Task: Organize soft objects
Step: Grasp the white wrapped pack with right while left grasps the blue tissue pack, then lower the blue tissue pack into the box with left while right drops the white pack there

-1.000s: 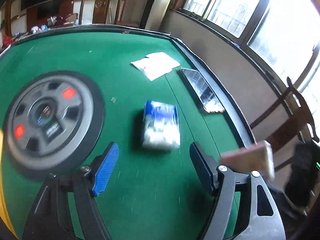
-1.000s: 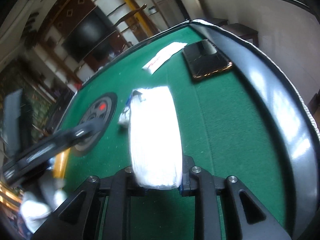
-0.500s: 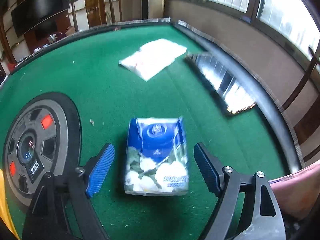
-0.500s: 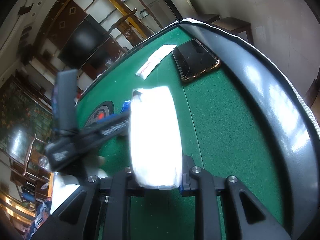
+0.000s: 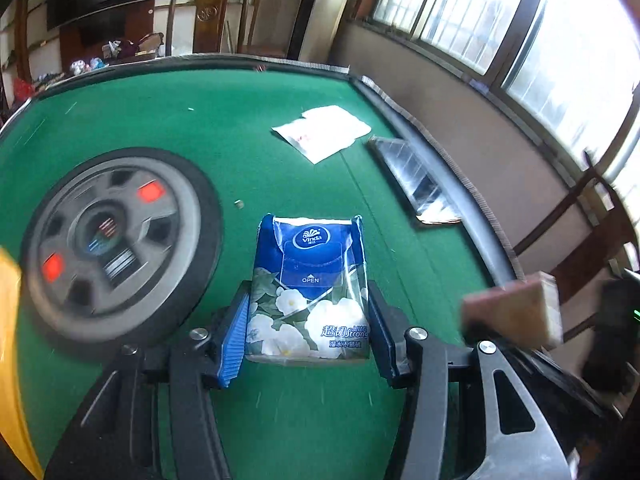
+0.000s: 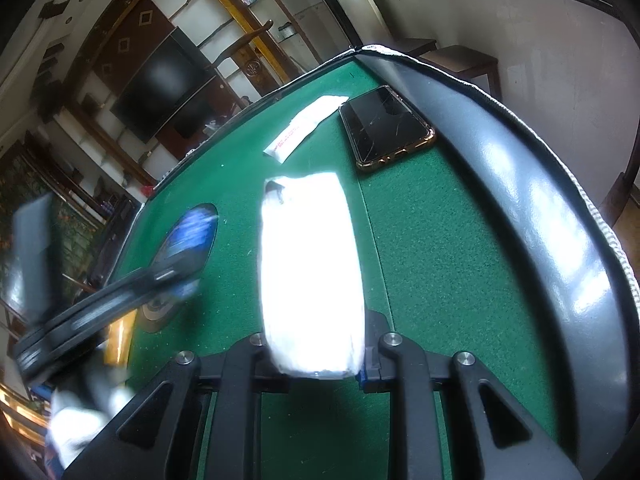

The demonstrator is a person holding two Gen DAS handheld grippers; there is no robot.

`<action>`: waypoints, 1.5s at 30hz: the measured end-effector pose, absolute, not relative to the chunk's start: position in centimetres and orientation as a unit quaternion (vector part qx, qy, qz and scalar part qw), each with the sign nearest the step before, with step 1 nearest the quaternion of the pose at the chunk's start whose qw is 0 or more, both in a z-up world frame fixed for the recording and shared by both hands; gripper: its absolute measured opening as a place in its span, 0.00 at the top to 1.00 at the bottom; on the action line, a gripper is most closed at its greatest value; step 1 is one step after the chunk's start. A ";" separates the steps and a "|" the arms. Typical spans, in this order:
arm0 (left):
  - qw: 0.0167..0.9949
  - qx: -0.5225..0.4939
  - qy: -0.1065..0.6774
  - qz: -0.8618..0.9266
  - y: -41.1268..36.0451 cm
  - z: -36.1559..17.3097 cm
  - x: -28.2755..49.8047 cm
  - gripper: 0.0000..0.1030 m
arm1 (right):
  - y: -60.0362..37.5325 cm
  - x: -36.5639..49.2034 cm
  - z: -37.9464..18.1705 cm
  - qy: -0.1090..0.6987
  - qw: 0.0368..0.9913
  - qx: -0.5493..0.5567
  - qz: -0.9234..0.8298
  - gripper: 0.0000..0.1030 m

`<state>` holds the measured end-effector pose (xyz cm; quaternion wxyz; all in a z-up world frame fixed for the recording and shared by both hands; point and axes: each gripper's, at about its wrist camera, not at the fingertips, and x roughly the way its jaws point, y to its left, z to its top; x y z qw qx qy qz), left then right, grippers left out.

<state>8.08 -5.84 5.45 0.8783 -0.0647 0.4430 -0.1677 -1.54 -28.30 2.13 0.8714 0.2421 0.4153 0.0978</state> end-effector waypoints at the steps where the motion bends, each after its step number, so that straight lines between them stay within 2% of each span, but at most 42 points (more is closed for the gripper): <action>1: 0.878 -0.074 0.439 -0.173 -5.0 6.1 7.0 0.50 | -28.3 -1.5 2.1 0.415 0.872 0.240 0.097 0.81; 7: 0.888 -0.126 0.407 -0.173 3.9 9.4 -0.8 0.50 | -27.5 -1.8 2.1 0.415 0.877 0.223 0.092 0.81; 13: 0.912 -0.140 0.376 -0.085 14.2 10.7 -6.5 0.50 | -26.7 -1.8 2.1 0.415 0.884 0.201 0.081 0.81; 21: 0.902 -0.155 0.401 0.044 25.4 8.4 -5.6 0.50 | -23.0 -2.7 3.3 0.412 0.891 0.154 0.114 0.81; 30: 0.874 -0.175 0.450 0.057 28.5 3.7 -0.6 0.50 | -11.5 -6.0 6.5 0.428 0.858 0.096 0.266 0.81; 33: 0.870 -0.173 0.459 0.056 28.2 2.8 0.7 0.42 | -6.9 -6.6 7.2 0.435 0.841 0.075 0.313 0.81; 35: 0.867 -0.181 0.461 0.048 28.2 2.6 0.9 0.41 | -4.2 -6.8 7.1 0.446 0.824 0.069 0.342 0.81; 42: 0.881 -0.227 0.416 0.009 30.0 5.6 -3.1 0.40 | 5.2 -8.4 5.9 0.485 0.755 0.033 0.440 0.81; 45: 0.896 -0.229 0.382 0.002 30.7 7.6 -6.5 0.35 | 8.2 -8.8 5.5 0.493 0.737 0.017 0.462 0.81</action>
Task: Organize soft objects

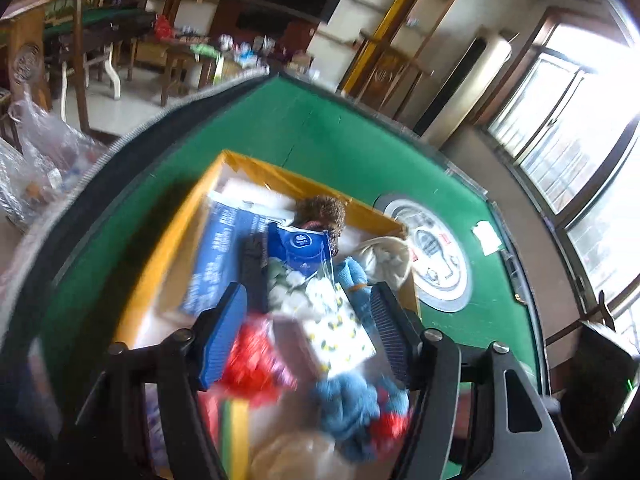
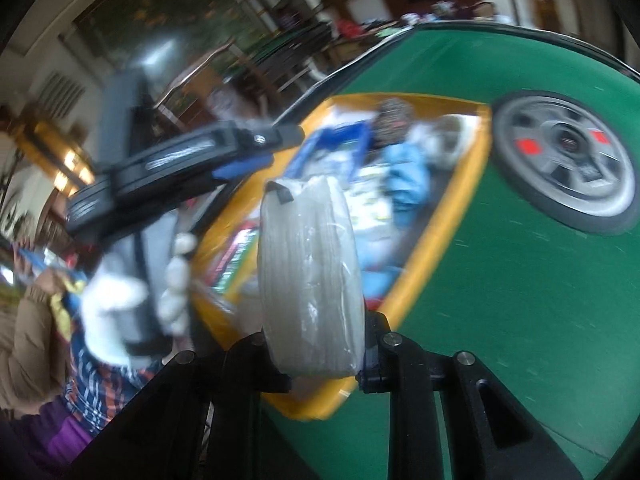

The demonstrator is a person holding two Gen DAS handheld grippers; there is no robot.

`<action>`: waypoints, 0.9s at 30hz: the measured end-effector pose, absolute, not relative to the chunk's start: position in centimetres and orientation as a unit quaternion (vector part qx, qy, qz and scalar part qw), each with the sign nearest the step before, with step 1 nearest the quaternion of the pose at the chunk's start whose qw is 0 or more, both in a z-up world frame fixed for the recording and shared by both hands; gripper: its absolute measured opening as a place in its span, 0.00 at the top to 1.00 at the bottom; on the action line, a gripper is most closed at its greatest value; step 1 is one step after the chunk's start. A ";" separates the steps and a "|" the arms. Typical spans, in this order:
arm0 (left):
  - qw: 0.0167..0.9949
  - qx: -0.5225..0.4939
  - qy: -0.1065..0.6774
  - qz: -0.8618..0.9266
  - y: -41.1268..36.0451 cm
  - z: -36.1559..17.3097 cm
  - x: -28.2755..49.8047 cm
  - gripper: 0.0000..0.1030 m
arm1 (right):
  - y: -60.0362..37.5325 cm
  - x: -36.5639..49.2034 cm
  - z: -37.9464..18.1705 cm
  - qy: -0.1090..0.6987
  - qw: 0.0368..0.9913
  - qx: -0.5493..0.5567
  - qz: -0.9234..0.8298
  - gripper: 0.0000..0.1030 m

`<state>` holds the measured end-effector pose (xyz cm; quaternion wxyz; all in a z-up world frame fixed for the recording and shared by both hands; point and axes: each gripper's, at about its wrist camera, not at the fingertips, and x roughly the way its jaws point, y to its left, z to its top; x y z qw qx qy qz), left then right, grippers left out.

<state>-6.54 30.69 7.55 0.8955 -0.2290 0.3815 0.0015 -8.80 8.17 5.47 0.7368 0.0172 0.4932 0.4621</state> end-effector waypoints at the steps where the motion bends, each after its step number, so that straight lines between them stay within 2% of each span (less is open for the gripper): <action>1: 0.899 -0.230 0.372 0.003 30.9 8.0 -7.4 0.32 | 9.3 -8.7 5.2 0.502 0.724 0.020 0.473 0.81; 7: 0.926 -0.219 0.304 0.048 33.1 9.7 -13.4 0.31 | 14.4 -7.0 3.2 0.547 0.675 0.022 0.494 0.80; 11: 0.928 -0.231 0.287 0.062 34.4 9.4 -15.7 0.31 | 16.1 -5.6 1.0 0.580 0.664 0.020 0.472 0.75; 14: 0.928 -0.233 0.282 0.071 34.9 8.9 -16.6 0.31 | 15.7 -6.1 1.8 0.570 0.675 0.015 0.468 0.69; 16: 0.928 -0.235 0.278 0.078 35.2 8.6 -16.8 0.31 | 15.0 -6.7 2.9 0.556 0.689 0.008 0.466 0.60; 21: 0.927 -0.244 0.270 0.092 35.2 7.8 -17.6 0.31 | 12.5 -7.1 4.8 0.535 0.718 0.002 0.444 0.49; 27: 0.932 -0.234 0.253 0.115 34.3 7.8 -19.2 0.31 | 10.0 -7.4 5.9 0.515 0.724 0.065 0.454 0.49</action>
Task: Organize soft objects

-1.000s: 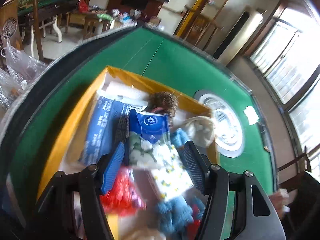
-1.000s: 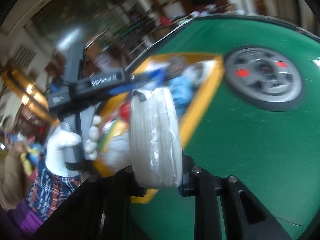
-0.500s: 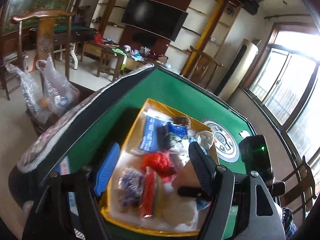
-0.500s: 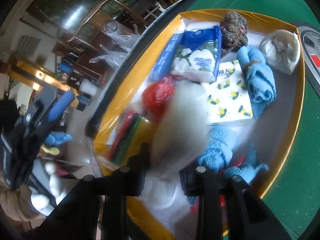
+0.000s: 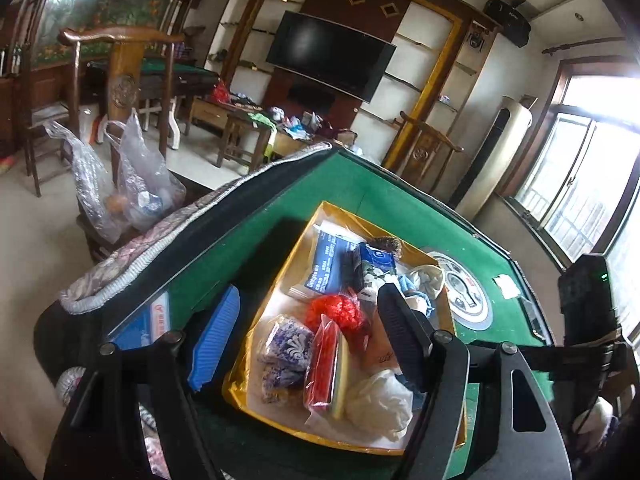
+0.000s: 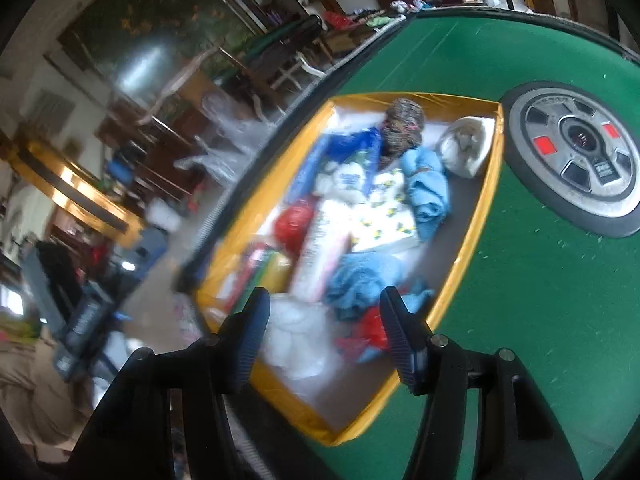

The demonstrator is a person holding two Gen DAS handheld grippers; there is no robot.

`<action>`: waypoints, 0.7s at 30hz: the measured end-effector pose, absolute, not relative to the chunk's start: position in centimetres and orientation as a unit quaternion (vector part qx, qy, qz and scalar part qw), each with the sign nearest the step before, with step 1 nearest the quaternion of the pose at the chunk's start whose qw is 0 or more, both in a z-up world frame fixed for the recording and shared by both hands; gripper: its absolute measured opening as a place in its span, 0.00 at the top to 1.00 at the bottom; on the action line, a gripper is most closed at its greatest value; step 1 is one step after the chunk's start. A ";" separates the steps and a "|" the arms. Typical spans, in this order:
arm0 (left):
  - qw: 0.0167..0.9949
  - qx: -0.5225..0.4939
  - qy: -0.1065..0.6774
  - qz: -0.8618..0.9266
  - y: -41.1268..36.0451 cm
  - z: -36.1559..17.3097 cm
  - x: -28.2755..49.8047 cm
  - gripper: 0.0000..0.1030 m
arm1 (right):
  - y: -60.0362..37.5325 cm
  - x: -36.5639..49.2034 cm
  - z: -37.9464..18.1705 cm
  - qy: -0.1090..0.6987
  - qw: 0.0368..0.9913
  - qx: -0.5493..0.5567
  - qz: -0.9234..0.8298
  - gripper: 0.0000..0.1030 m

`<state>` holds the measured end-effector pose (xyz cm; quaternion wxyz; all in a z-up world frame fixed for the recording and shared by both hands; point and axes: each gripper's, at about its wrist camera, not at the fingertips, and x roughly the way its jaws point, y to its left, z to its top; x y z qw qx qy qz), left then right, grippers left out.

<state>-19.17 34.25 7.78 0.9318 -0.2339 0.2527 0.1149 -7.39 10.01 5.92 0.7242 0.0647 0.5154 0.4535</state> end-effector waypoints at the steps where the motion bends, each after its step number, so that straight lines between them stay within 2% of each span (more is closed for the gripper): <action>1: 0.933 -0.231 0.251 0.119 34.0 7.8 -19.5 0.31 | 10.1 -7.6 6.1 0.517 0.713 0.080 0.467 0.49; 6: 0.935 -0.237 0.233 0.126 34.1 8.7 -21.2 0.31 | 14.0 -8.3 4.3 0.555 0.590 0.200 0.551 0.46; 8: 0.938 -0.235 0.219 0.133 34.4 9.4 -22.3 0.31 | 16.2 -8.3 3.3 0.566 0.571 0.214 0.555 0.46; 11: 0.941 -0.230 0.199 0.147 34.8 10.3 -23.9 0.25 | 19.1 -8.4 2.3 0.574 0.568 0.208 0.552 0.46; 16: 0.942 -0.235 0.190 0.149 35.3 10.1 -24.4 0.25 | 21.1 -8.4 0.4 0.603 0.566 0.190 0.529 0.46; 21: 0.942 -0.238 0.193 0.139 35.3 9.6 -23.9 0.25 | 17.7 -8.0 3.2 0.569 0.591 0.194 0.537 0.46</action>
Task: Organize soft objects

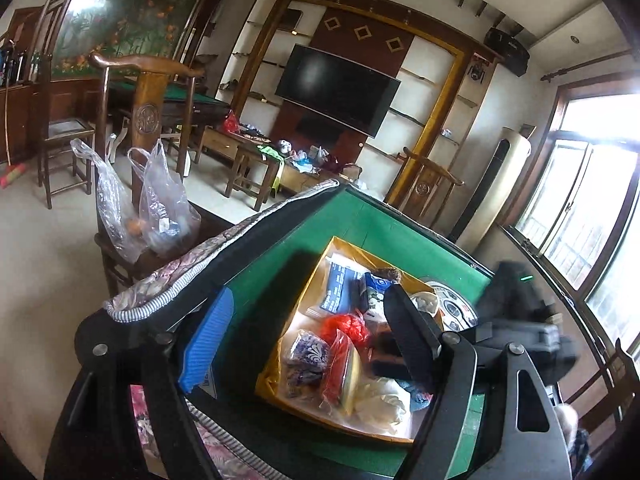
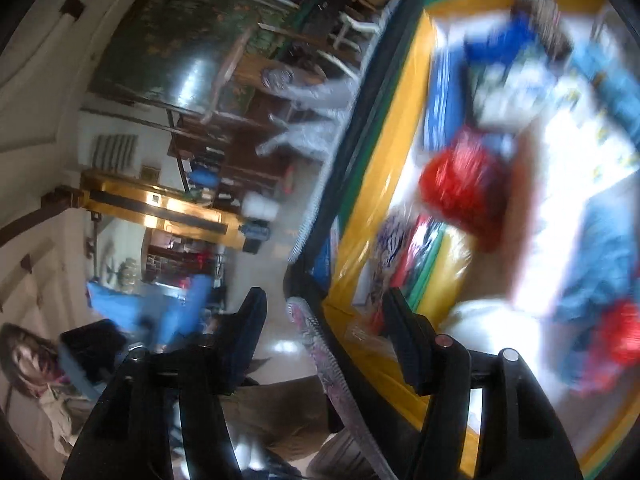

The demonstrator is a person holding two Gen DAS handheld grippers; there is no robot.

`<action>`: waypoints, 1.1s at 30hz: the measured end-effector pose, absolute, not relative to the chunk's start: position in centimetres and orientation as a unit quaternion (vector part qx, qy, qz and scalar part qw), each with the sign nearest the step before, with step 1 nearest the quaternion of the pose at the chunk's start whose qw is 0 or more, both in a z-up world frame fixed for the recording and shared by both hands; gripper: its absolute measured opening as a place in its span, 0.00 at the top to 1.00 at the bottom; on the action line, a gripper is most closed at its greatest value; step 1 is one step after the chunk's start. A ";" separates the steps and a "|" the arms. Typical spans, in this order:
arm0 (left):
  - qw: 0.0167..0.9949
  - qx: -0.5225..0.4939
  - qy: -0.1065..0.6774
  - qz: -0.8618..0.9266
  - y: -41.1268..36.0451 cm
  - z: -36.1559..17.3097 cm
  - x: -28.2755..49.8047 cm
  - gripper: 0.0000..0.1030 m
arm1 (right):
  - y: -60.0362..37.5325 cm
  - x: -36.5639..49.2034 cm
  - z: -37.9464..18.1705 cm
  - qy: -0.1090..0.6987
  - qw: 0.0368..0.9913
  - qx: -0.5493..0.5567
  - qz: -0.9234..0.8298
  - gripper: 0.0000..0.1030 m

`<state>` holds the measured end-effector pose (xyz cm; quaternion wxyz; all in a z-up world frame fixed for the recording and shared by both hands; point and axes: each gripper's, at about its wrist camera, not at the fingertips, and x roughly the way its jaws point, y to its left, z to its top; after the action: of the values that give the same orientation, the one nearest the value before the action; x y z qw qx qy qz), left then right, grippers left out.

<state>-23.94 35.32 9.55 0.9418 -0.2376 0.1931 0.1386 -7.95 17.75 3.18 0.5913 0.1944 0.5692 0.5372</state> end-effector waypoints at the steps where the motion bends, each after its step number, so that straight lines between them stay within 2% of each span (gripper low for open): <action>1: 0.943 -0.236 0.191 0.139 35.2 9.7 -24.0 0.25 | 16.7 -8.0 3.9 0.557 0.599 0.195 0.541 0.46; 3: 0.948 -0.219 0.179 0.149 34.5 10.2 -24.3 0.25 | 13.5 -7.8 6.0 0.516 0.645 0.183 0.534 0.43; 4: 0.951 -0.204 0.170 0.161 34.1 10.7 -24.7 0.24 | 12.1 -7.7 6.6 0.500 0.669 0.174 0.521 0.37; 7: 0.960 -0.114 0.119 0.225 30.9 12.4 -25.6 0.10 | 7.3 -7.7 7.9 0.452 0.752 0.144 0.457 0.33; 8: 0.960 -0.084 0.098 0.248 29.6 13.0 -25.9 0.00 | 5.6 -7.7 8.1 0.435 0.780 0.127 0.432 0.33; 12: 0.953 -0.037 0.048 0.296 25.2 14.2 -26.0 0.00 | 2.1 -8.2 7.8 0.402 0.835 0.088 0.365 0.33; 17: 0.958 -0.042 0.120 0.256 22.8 14.4 -22.6 0.00 | 0.5 -11.3 7.0 0.375 0.847 0.084 0.367 0.33; 23: 0.950 -0.052 0.156 0.266 21.0 14.1 -21.1 0.00 | 2.3 -15.3 6.9 0.331 0.867 0.006 0.373 0.32; 28: 0.933 -0.024 0.190 0.304 20.4 13.4 -20.0 0.00 | 3.0 -16.4 6.3 0.331 0.860 0.000 0.389 0.32; 33: 0.928 -0.039 0.211 0.303 21.1 12.6 -20.0 0.00 | 3.9 -17.0 5.6 0.341 0.855 -0.014 0.391 0.32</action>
<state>-19.98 21.08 12.58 0.9285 -0.0391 0.2108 0.3033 -17.00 3.93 5.56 0.8550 -0.0138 0.3405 0.3910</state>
